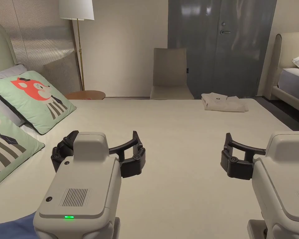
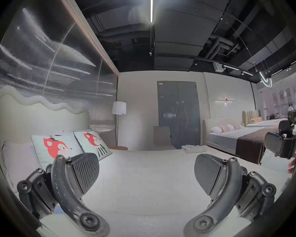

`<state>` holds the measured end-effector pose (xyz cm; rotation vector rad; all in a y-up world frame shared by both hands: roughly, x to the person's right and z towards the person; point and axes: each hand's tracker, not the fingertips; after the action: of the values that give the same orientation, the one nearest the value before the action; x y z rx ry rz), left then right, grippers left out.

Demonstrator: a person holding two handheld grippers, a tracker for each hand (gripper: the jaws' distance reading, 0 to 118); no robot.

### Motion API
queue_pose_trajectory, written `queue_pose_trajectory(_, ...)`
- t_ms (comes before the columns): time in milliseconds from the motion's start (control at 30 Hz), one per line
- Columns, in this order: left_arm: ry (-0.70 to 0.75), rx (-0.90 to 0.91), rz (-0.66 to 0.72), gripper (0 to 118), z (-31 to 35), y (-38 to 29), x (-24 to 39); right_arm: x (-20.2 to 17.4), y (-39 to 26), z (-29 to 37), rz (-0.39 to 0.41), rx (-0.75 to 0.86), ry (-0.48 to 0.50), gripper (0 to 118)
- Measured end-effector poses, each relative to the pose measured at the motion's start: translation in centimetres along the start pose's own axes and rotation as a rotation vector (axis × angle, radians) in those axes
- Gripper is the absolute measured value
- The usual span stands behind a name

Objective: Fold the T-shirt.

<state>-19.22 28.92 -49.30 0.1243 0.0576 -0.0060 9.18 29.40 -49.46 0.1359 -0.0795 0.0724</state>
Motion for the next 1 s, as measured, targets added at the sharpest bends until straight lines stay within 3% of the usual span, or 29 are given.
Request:
queue_pose_trajectory(800, -0.007, 0.003, 0.002, 111, 0.53, 0.26, 0.10, 0.09, 0.04, 0.17, -0.012, -0.005, 0.019, 118)
queue_pose_trajectory(1000, -0.010, 0.002, 0.012, 111, 0.63, 0.41, 0.10, -0.21, 0.24, -0.08, 0.008, -0.018, -0.016, 118)
